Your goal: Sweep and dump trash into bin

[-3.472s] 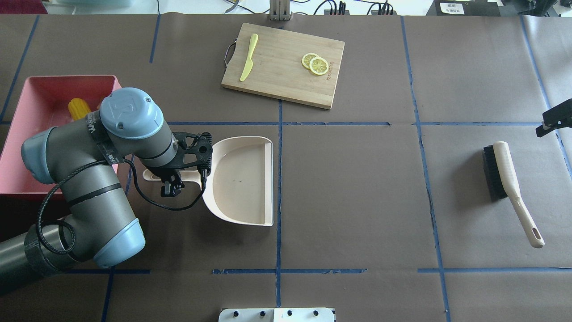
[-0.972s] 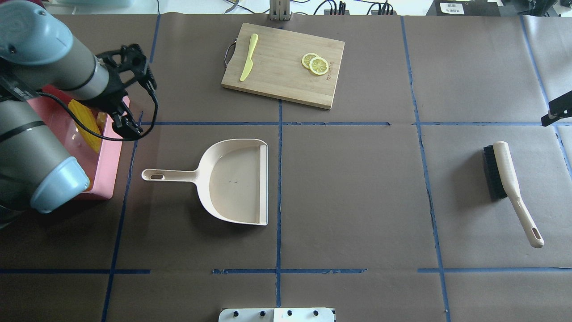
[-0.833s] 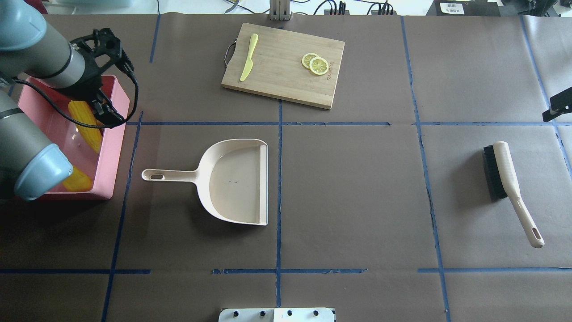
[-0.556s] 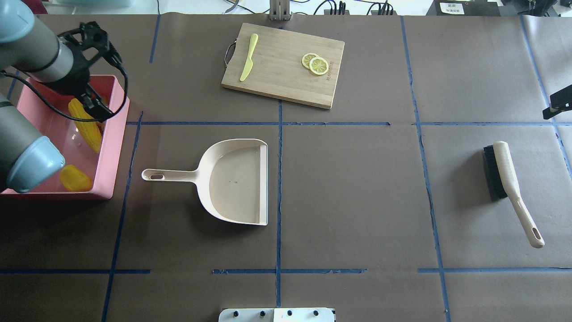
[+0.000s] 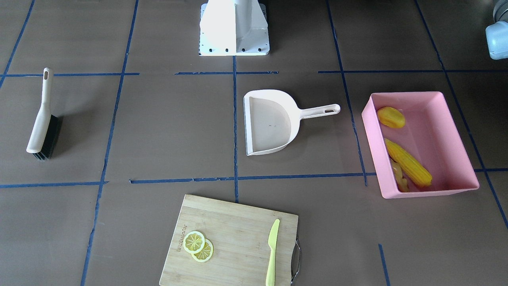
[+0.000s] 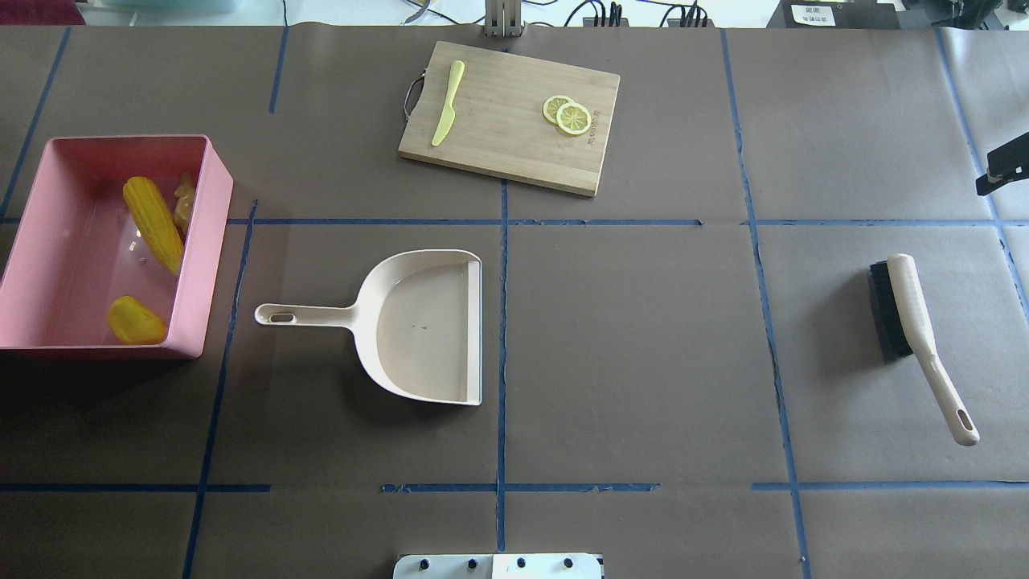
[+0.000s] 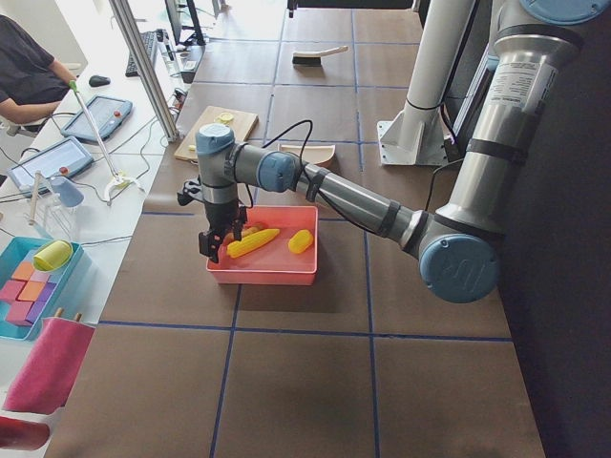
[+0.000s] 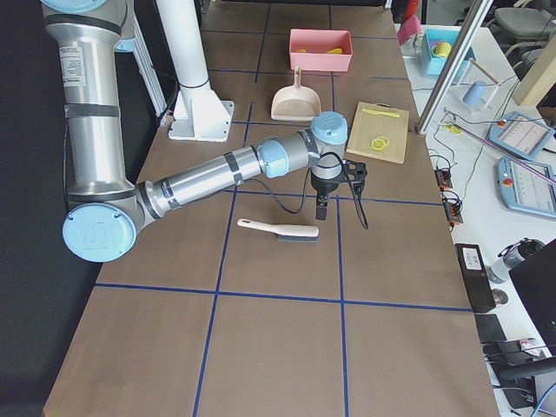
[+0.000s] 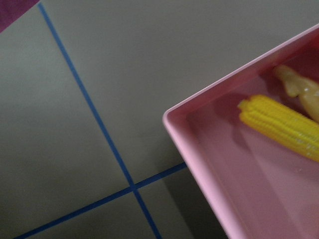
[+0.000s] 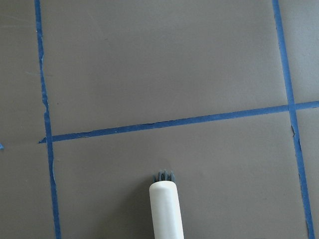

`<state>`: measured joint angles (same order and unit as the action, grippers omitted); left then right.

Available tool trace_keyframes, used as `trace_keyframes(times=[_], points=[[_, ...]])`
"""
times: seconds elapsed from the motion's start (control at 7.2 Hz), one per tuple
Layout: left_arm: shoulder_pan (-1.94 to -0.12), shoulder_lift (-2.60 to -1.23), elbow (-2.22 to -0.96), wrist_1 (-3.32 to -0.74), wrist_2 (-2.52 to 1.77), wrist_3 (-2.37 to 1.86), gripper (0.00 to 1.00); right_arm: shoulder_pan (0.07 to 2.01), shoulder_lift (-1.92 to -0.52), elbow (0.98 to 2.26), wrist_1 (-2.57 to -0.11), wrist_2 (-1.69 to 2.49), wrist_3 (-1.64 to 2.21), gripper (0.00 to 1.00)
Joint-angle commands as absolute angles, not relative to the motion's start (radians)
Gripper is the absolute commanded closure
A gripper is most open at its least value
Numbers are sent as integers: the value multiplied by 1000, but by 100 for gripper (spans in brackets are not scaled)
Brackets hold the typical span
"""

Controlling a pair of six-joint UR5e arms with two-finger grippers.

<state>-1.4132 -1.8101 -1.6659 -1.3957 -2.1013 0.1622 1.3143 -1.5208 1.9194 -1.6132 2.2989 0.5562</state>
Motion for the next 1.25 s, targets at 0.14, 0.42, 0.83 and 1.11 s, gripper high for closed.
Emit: trace_keyframes(times=[0.14, 0.42, 0.83, 1.11], points=[[-1512, -1798, -1551, -1414, -2286, 173, 0, 1354, -1526, 1867, -1615, 2292, 421, 0], [-1534, -1795, -1494, -1422, -2344, 169, 0, 1438, -1598, 1791, -1615, 2307, 155, 0], [-1534, -1792, -1468, -1422, -2341, 130, 0, 1569, -1635, 1671, -1614, 2398, -24, 0], [-1534, -1743, -1468, -1425, -2341, 129, 0, 1575, -1641, 1667, -1614, 2393, -12, 0]])
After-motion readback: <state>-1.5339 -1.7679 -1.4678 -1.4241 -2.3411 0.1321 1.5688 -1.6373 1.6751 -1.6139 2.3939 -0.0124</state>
